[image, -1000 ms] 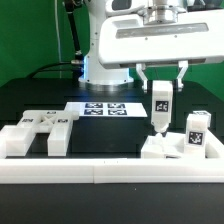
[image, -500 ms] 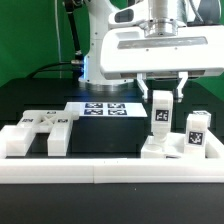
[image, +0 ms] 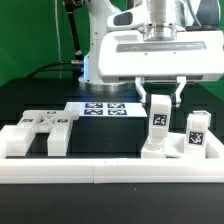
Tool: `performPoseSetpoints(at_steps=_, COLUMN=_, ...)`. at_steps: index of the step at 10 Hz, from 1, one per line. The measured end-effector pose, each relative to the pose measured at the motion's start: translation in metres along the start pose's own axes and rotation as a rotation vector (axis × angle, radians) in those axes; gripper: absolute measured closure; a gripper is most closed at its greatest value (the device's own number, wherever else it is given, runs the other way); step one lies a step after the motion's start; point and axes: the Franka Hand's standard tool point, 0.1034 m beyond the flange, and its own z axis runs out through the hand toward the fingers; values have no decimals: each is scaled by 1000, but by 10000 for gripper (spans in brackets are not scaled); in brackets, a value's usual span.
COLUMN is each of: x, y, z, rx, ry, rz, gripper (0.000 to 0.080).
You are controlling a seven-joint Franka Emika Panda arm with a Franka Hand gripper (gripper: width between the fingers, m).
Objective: Assemble chair
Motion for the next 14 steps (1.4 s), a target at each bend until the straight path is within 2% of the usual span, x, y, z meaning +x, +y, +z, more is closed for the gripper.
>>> performPoseSetpoints(at_steps=7, x=-11, y=4, z=9, rx=-10, ry=-6, rz=-12, gripper=507)
performPoseSetpoints(at_steps=9, x=-14, y=2, z=8, rx=-10, ry=19, rz=-24, gripper=507)
performPoseSetpoints(at_steps=12, x=-15, y=5, z=8, rx=-13, ry=22, rz=-29, gripper=507)
performPoseSetpoints(at_steps=14, x=-14, y=5, z=9, rx=-11, ry=-10, rz=-30, gripper=502)
